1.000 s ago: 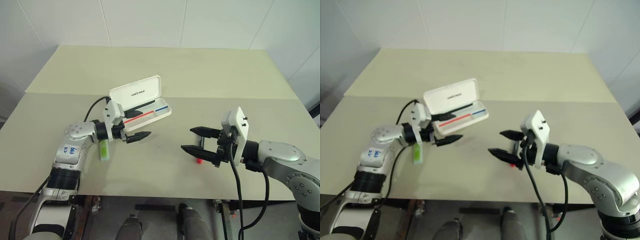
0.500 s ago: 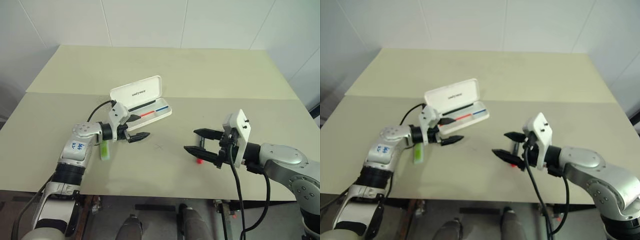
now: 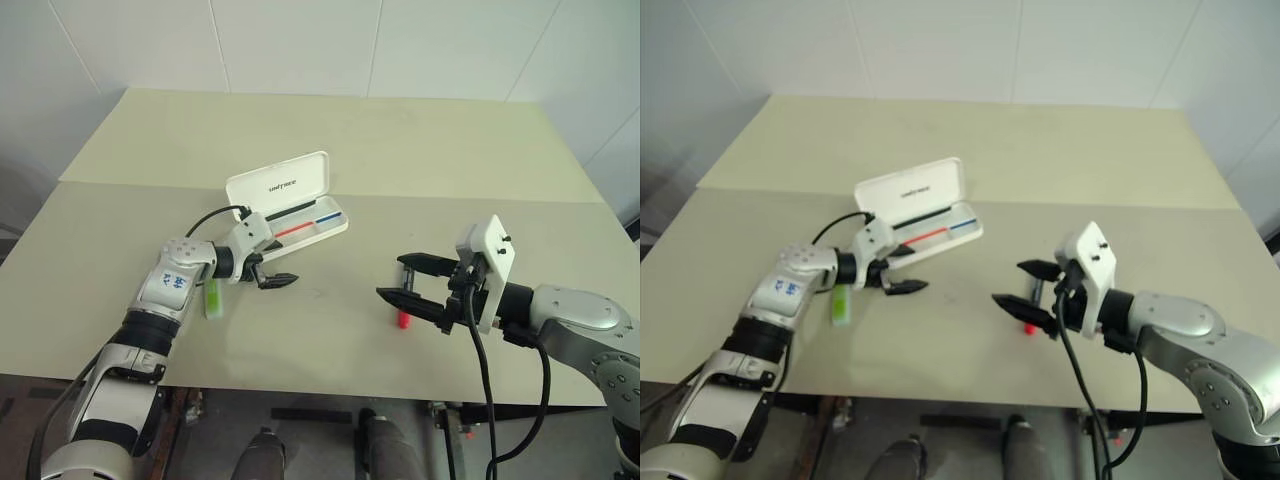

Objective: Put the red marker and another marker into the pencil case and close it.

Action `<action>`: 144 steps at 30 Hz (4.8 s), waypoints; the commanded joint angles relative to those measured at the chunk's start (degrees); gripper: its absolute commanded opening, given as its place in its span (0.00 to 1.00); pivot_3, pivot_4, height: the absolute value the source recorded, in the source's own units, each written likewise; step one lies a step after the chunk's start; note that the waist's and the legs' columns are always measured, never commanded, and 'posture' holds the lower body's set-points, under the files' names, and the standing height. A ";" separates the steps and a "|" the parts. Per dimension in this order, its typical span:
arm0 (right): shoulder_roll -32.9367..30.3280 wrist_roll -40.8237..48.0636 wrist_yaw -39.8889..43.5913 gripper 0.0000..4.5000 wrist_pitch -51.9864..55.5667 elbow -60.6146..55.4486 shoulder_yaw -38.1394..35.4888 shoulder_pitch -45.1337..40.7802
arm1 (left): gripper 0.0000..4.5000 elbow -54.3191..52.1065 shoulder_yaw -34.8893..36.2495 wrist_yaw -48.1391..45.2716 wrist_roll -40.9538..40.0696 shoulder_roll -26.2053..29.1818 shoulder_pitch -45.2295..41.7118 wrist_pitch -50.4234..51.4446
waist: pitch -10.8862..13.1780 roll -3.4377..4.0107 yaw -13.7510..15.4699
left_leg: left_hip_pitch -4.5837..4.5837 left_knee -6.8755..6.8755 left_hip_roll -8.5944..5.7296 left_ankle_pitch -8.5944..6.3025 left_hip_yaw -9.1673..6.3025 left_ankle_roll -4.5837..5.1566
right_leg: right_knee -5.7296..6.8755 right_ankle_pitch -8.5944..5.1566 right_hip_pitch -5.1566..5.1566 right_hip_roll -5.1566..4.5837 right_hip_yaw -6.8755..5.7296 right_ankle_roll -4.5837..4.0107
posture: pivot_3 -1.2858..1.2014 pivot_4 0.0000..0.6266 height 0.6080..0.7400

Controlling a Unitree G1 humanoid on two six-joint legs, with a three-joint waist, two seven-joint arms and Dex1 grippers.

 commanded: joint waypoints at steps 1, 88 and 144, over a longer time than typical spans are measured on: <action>-0.89 1.06 -1.05 0.83 -0.14 -2.48 -2.62 0.25 | 0.99 1.74 -2.71 -1.43 3.46 1.44 -1.14 -0.47 | 0.00 0.00 -0.01 | 0.01 0.00 0.00 0.00 0.01 0.00 | 0.00 0.00 0.01 0.00 0.00 0.00 | 0.52 0.24 1.00; 3.37 -8.78 22.33 0.83 -28.80 -2.14 -7.14 24.90 | 0.01 -10.51 -0.59 -18.96 -2.76 5.04 8.57 -22.68 | 0.03 -0.04 -0.13 | 0.02 0.06 0.01 0.06 0.03 0.16 | 0.06 -0.24 0.06 0.02 0.02 -0.38 | 0.52 0.24 1.00; 3.57 -12.15 21.50 0.83 -28.17 1.37 -6.30 24.21 | 1.00 -19.01 -0.86 -23.74 -7.59 6.15 12.44 -17.95 | 0.03 -0.04 -0.08 | 0.05 0.10 0.01 0.09 0.02 0.15 | 0.19 -0.33 0.17 0.03 0.05 -0.51 | 0.52 0.24 1.00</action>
